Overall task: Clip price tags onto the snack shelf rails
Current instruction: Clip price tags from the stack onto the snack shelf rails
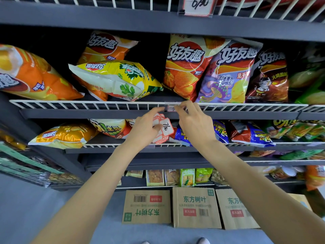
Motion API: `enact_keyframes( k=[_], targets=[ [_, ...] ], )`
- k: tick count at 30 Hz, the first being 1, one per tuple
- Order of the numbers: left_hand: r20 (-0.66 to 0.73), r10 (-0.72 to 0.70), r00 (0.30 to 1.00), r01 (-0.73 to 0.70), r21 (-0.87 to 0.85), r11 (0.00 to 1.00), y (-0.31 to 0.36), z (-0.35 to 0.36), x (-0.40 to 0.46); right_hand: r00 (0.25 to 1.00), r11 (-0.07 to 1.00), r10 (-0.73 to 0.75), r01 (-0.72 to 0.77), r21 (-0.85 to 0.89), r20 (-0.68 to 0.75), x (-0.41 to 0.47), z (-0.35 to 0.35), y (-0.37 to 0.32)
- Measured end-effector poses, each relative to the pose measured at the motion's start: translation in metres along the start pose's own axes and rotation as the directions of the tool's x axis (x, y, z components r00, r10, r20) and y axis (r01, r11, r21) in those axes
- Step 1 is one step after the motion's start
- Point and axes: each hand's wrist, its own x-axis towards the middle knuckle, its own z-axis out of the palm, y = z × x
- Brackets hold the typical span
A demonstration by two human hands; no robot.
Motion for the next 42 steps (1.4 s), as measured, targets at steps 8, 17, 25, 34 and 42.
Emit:
enact_keyframes(
  k=[8, 17, 25, 34, 42],
  targets=[
    [-0.130, -0.029, 0.991, 0.008, -0.160, 0.987, -0.003, 0.001, -0.008, 0.996, 0.999, -0.017, 0.020, -0.032, 0.092, -0.001, -0.003, 0.001],
    [-0.212, -0.089, 0.973, 0.023, -0.294, 0.956, -0.005, -0.001, -0.015, 0.994, 1.000, 0.015, -0.015, -0.001, 0.112, -0.004, -0.005, -0.002],
    [-0.279, -0.159, 0.947, 0.030, -0.417, 0.909, 0.007, -0.002, -0.022, 0.975, 0.992, 0.056, -0.079, 0.100, 0.214, -0.003, -0.009, -0.002],
    [-0.220, -0.140, 0.965, -0.003, -0.549, 0.836, 0.049, 0.016, -0.027, 0.863, 0.468, 0.311, -0.503, 0.727, 0.397, -0.014, -0.055, 0.022],
    [-0.099, 0.019, 0.995, -0.068, -0.515, 0.855, 0.158, 0.086, -0.028, 0.854, 0.500, 0.445, -0.486, 0.717, 0.268, -0.076, -0.098, 0.128]
  ],
)
